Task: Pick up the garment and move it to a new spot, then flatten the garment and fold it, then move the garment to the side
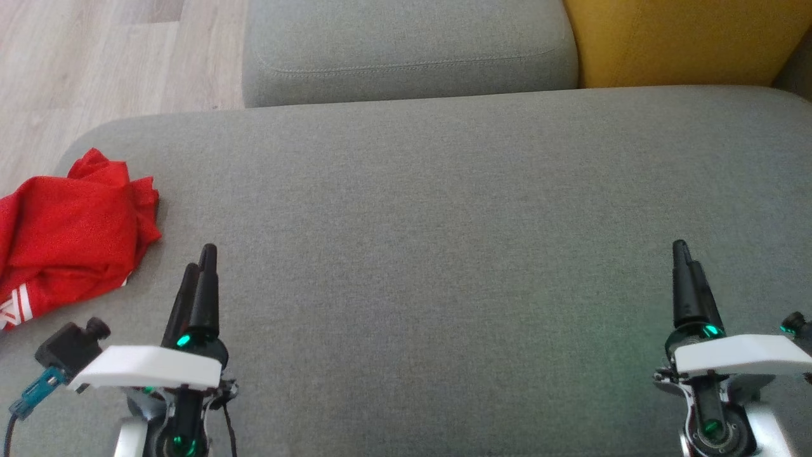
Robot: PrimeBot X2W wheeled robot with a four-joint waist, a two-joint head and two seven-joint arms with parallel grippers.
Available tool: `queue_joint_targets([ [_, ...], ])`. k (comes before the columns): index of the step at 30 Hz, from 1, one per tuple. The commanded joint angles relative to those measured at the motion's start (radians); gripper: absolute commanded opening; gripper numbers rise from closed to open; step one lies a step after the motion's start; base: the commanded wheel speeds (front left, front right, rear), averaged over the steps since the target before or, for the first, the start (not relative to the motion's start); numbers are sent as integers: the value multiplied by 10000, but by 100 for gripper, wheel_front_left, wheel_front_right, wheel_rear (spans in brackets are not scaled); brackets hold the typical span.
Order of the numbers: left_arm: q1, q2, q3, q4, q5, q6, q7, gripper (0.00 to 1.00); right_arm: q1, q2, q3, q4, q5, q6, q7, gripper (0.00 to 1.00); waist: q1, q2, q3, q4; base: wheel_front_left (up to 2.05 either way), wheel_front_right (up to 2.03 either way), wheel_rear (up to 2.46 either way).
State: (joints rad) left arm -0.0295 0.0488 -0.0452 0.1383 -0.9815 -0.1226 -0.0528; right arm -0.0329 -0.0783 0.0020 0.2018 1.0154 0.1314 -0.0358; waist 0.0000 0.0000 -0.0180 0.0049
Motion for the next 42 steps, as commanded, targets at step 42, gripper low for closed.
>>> queue_joint_targets([
  [42,-275,508,-596,125,6089,607,-1262,100,-410,-46,648,-164,-6749,-6,-430,100,0,0,-147,61,0,0,0],
])
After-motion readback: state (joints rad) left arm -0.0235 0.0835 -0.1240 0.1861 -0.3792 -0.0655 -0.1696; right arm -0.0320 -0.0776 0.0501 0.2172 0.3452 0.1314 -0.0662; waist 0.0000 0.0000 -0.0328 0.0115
